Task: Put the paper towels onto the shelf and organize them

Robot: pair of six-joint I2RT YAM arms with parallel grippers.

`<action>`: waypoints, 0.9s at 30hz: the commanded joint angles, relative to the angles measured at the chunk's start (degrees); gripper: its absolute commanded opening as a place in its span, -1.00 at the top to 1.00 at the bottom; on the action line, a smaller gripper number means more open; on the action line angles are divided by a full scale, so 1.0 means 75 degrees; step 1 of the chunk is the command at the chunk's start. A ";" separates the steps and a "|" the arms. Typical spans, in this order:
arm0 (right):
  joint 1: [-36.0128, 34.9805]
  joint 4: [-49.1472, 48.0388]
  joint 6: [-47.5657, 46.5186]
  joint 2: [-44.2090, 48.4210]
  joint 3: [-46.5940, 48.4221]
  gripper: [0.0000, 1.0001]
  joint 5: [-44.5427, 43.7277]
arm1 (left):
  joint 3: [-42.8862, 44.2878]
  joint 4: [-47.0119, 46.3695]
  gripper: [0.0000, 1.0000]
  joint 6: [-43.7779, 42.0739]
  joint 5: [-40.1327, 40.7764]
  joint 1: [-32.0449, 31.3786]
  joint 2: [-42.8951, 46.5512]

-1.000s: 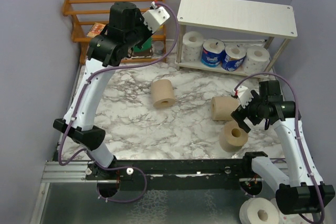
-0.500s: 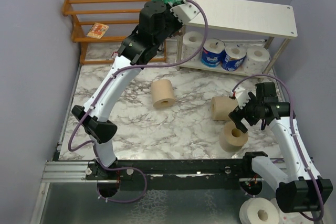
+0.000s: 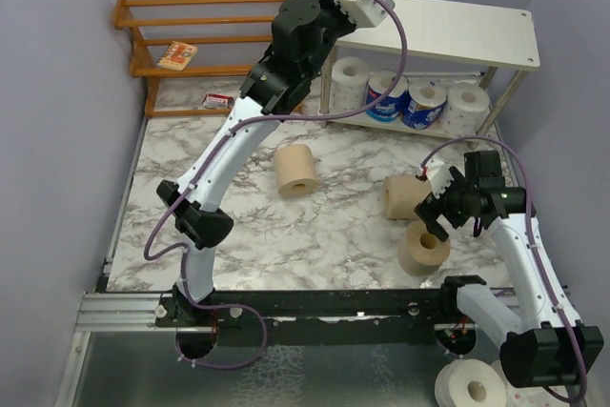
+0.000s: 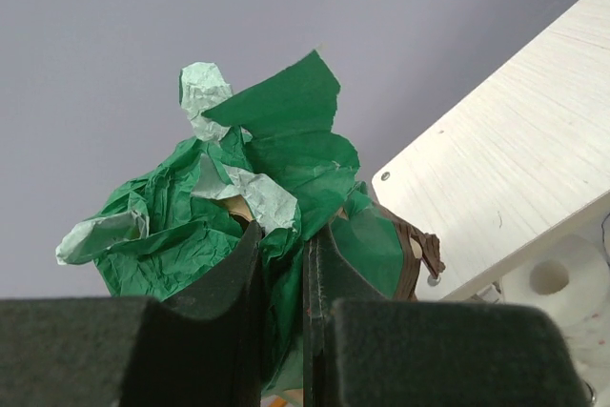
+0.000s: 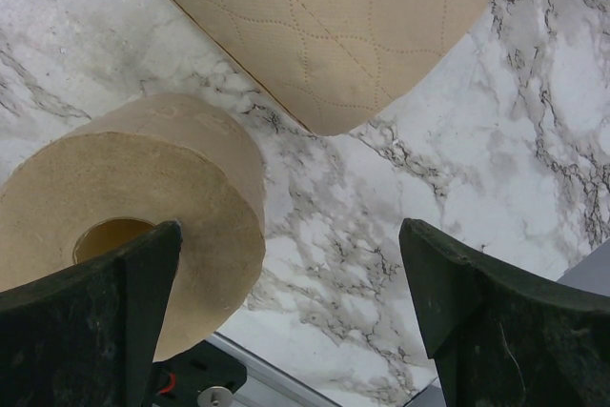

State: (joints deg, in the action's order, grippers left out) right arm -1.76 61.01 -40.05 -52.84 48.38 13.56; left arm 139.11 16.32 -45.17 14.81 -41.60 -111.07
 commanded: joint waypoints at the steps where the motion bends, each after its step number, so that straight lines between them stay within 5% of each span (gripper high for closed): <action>1: 0.0035 0.0086 -0.0378 -0.0078 -0.0046 -0.99 0.0188 | 0.0257 -0.1200 1.00 -0.0416 0.0171 -0.0084 -0.0528; 20: 0.0035 -0.0356 -0.0441 -0.1027 0.0289 -0.99 0.0380 | 0.0823 -0.2647 1.00 -0.0534 -0.0185 -0.0305 -0.1886; 27: 0.0035 -0.0479 -0.0541 -0.1122 0.0257 -0.99 0.0267 | 0.0571 -0.3079 0.55 -0.0973 0.0019 -0.0570 -0.1934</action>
State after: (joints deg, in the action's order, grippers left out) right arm -1.76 58.46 -42.39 -60.07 50.96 16.14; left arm 142.98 0.47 -48.84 14.41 -44.34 -124.95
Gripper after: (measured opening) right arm 0.994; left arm 0.201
